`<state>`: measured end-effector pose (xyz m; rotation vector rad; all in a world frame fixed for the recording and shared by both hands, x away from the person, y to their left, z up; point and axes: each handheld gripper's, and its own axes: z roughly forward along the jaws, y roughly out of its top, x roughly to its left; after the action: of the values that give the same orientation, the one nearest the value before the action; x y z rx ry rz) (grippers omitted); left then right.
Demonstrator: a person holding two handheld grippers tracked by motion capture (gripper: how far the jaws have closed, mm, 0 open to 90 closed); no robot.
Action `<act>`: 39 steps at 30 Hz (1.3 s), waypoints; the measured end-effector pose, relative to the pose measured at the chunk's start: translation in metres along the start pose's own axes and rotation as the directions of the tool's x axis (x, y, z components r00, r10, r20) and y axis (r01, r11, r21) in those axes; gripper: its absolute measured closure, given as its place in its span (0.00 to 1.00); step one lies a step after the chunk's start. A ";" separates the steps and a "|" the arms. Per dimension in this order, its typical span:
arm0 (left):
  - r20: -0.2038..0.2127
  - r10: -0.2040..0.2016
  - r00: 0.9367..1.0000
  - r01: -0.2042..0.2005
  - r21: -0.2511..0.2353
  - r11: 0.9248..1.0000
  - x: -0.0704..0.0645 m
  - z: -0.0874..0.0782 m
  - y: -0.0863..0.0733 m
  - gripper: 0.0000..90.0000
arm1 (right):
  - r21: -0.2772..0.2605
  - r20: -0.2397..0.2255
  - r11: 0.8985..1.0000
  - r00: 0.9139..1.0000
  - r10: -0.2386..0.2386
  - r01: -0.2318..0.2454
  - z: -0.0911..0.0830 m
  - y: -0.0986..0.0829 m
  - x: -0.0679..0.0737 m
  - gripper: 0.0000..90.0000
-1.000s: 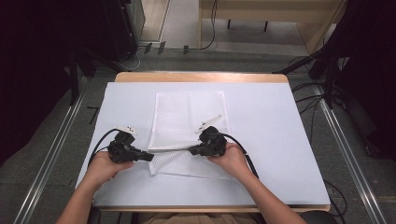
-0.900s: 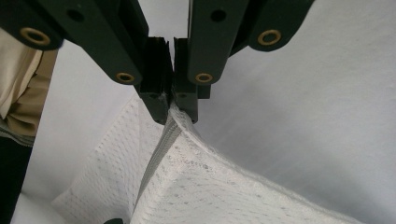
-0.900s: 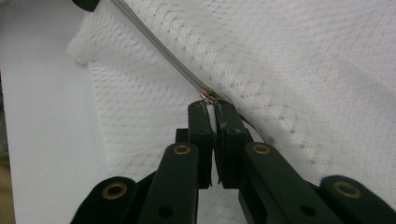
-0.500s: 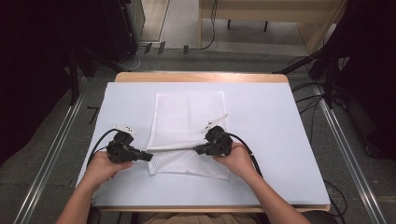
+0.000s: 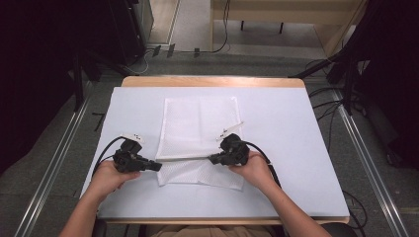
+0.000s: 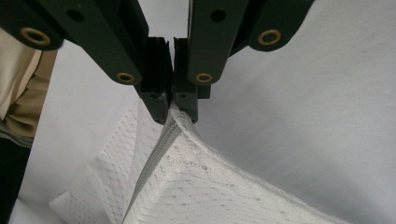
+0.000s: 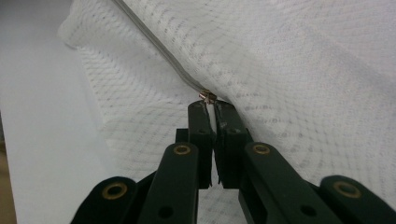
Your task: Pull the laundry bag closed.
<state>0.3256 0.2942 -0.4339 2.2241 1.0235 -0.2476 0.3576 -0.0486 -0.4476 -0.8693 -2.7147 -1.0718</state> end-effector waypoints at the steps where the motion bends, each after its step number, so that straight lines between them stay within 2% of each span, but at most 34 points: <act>1: 0.002 -0.001 1.000 0.001 0.001 1.000 0.000 0.000 0.000 0.97 | 0.003 0.004 1.000 1.000 -0.002 0.002 -0.001 0.000 0.000 0.98; 11: 0.003 -0.001 1.000 0.001 -0.001 1.000 0.001 -0.001 -0.001 0.97 | -0.005 0.011 1.000 1.000 0.014 -0.014 -0.008 -0.007 -0.004 0.98; 22: 0.003 -0.005 1.000 0.005 -0.005 1.000 0.001 -0.002 -0.003 0.97 | -0.025 0.014 1.000 1.000 0.011 -0.011 -0.015 -0.008 -0.005 0.98; 33: 0.001 -0.011 1.000 0.011 -0.006 1.000 0.001 -0.004 -0.005 0.97 | -0.016 0.018 1.000 1.000 0.009 -0.009 -0.020 -0.012 -0.007 0.98; 39: 0.001 -0.015 1.000 0.015 -0.007 1.000 0.002 -0.005 -0.006 0.97 | -0.013 0.027 1.000 0.999 0.023 -0.023 -0.025 -0.017 -0.011 0.98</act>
<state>0.3216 0.3015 -0.4340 2.2107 1.0401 -0.2510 0.3546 -0.0795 -0.4423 -0.9212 -2.7160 -1.0815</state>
